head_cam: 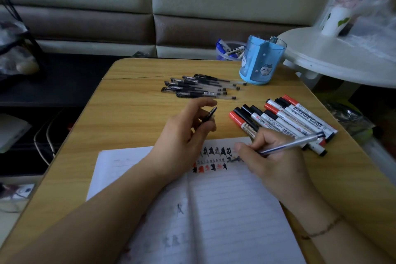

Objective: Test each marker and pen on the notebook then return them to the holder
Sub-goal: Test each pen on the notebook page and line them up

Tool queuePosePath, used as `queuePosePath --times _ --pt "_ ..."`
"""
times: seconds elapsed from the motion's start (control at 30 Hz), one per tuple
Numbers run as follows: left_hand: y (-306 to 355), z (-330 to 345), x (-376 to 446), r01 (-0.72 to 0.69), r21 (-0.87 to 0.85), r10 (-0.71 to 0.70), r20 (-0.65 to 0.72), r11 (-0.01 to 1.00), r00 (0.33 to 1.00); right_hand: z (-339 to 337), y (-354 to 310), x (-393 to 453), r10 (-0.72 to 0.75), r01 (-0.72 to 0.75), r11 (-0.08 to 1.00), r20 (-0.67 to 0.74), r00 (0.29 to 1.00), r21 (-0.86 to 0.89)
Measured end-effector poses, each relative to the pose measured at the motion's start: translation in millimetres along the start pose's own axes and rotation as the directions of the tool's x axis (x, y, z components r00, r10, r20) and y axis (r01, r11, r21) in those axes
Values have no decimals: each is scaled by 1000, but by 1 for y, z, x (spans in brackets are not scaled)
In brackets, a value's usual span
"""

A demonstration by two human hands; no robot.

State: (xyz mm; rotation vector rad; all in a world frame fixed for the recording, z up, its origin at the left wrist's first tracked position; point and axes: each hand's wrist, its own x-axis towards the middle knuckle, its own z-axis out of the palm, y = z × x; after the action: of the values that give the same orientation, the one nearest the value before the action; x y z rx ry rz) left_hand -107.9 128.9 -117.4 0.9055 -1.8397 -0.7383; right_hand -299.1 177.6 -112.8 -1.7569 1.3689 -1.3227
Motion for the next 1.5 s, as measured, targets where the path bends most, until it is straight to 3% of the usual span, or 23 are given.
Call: queuePosePath --times 0.2,0.5,1.17,1.33,1.5 --pt "-3 1 0 47 -30 -47 22 998 999 3 7 4 57 -58 998 -28 998 -25" --pt "-1 0 0 63 -25 -62 35 998 997 4 6 2 -1 1 996 2 1000 -87" --pt "3 -1 0 30 39 -31 42 999 999 3 4 5 101 -100 995 26 995 -19" --pt "4 -1 0 77 -36 -74 75 996 994 0 -5 4 179 -181 945 32 983 273" --pt "5 -2 1 66 5 -66 87 998 994 -6 -14 1 192 -210 876 84 978 435"
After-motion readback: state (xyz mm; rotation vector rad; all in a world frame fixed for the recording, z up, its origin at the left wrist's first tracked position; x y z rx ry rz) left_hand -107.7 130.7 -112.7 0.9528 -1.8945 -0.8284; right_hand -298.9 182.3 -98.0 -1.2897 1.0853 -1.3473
